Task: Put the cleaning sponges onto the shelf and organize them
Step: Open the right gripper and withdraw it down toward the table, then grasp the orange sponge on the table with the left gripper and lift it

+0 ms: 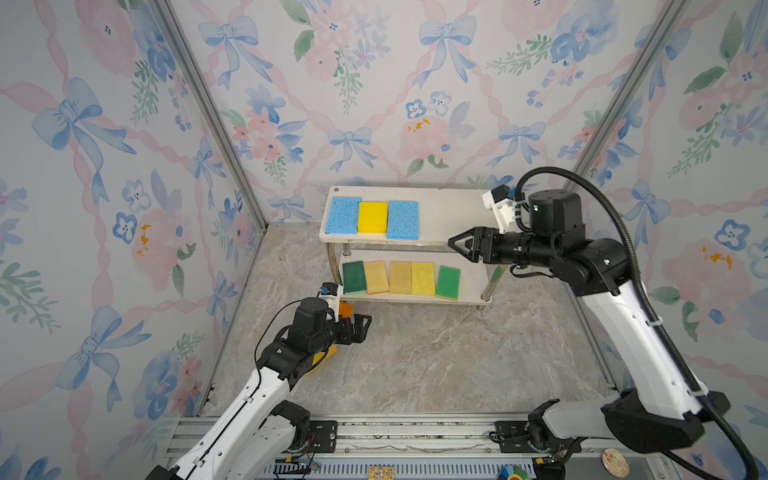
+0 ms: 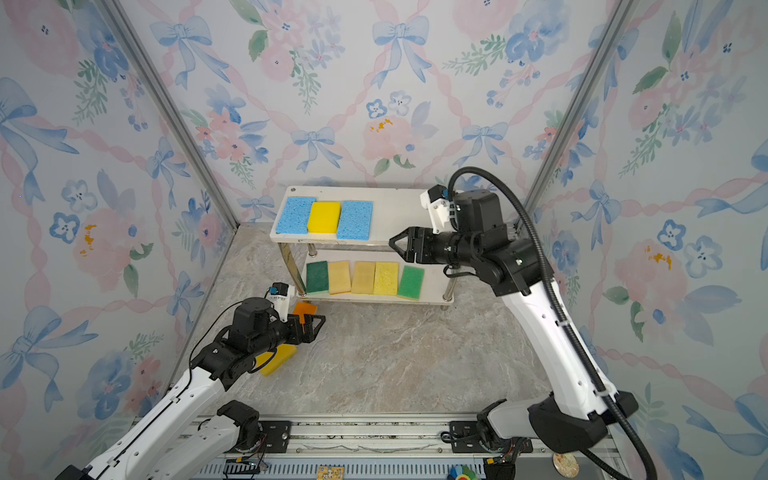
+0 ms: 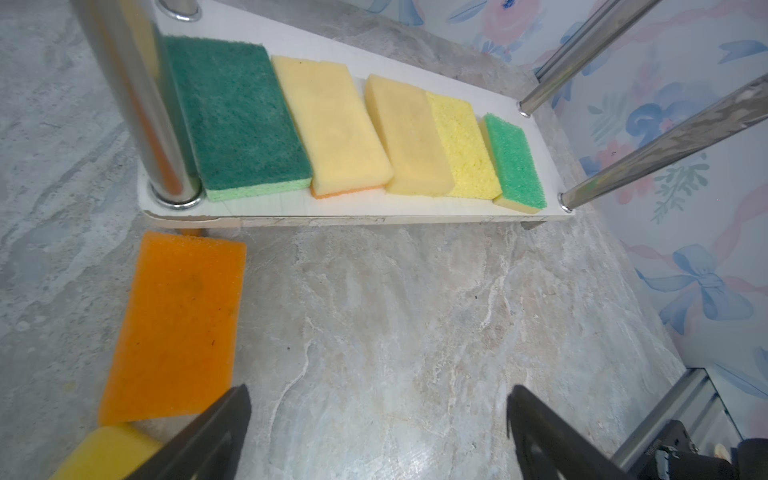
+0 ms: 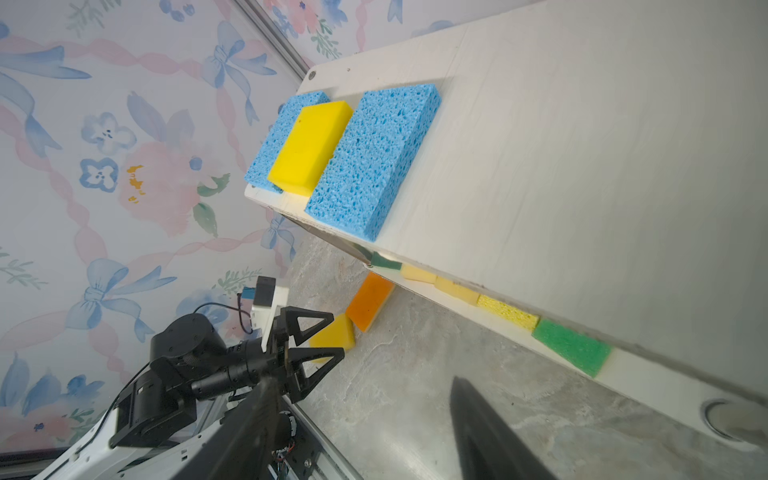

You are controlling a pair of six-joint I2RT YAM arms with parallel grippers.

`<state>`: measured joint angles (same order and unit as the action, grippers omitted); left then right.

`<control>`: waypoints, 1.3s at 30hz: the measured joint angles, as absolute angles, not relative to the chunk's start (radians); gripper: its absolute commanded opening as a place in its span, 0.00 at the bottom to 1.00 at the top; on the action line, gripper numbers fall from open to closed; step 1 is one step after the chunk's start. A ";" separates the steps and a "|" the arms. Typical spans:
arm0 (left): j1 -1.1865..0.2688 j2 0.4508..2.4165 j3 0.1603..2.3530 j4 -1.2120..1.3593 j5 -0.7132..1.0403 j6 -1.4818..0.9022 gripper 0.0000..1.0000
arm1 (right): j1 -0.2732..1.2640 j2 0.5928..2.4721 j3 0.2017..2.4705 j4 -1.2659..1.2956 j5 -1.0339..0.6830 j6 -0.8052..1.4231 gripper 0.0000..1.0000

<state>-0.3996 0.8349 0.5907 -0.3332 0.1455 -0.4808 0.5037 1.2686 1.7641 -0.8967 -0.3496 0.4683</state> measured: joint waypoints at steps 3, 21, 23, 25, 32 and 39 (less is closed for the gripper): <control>-0.433 0.929 0.621 -0.368 0.075 -0.491 0.98 | 0.504 1.105 1.595 -0.866 -0.342 0.484 0.78; -0.429 1.365 0.814 -0.480 -0.208 -0.453 0.98 | 0.615 0.772 1.006 -0.739 -0.272 0.629 0.87; -0.416 1.398 0.830 -0.481 -0.227 -0.437 0.98 | 0.645 0.772 0.998 -0.720 -0.259 0.637 0.88; -0.406 1.427 0.846 -0.482 -0.234 -0.421 0.98 | 0.672 0.775 0.998 -0.707 -0.244 0.642 0.88; -0.405 1.551 0.887 -0.486 -0.255 -0.376 0.98 | 0.711 0.792 0.998 -0.695 -0.204 0.645 0.89; -0.393 1.612 0.892 -0.486 -0.290 -0.346 0.98 | 0.717 0.792 0.996 -0.683 -0.193 0.652 0.90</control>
